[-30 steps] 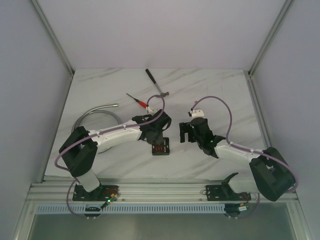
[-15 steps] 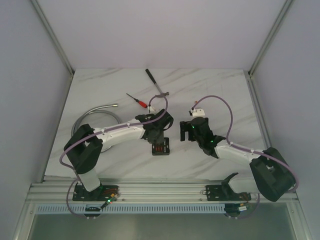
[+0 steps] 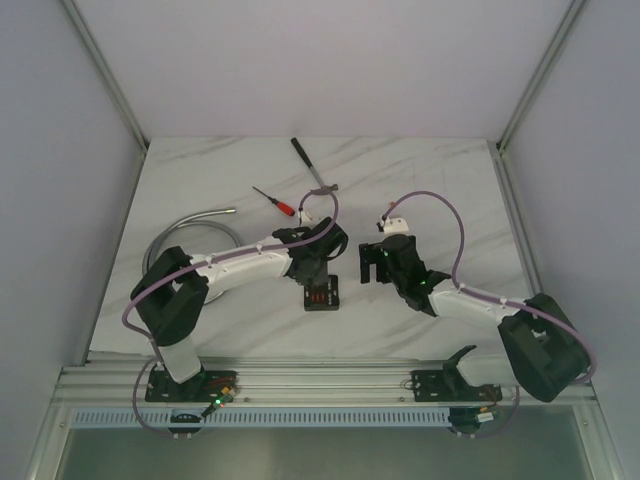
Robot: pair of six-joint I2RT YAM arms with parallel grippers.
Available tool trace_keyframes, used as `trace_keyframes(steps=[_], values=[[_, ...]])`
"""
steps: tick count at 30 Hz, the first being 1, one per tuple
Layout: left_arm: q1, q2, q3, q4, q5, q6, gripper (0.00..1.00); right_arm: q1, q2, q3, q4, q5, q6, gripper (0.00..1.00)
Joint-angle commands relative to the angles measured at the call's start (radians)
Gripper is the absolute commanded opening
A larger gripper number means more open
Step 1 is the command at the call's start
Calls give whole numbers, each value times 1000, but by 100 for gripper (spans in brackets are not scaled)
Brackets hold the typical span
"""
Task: Snap on the fuse box
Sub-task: Adjust the fuse box base at the center of the board.
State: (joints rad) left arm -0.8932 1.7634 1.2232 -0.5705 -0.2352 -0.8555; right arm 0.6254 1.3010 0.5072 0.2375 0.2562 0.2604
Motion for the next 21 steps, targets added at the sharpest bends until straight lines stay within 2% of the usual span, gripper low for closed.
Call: trace_keyframes(steps=[1,21], values=[[5,26,27,-21,-19,16,0,-4,12,14,14,-4,-11,99],[5,30,23,12,27,19,0,-4,39,31,0,-25,-18,99]])
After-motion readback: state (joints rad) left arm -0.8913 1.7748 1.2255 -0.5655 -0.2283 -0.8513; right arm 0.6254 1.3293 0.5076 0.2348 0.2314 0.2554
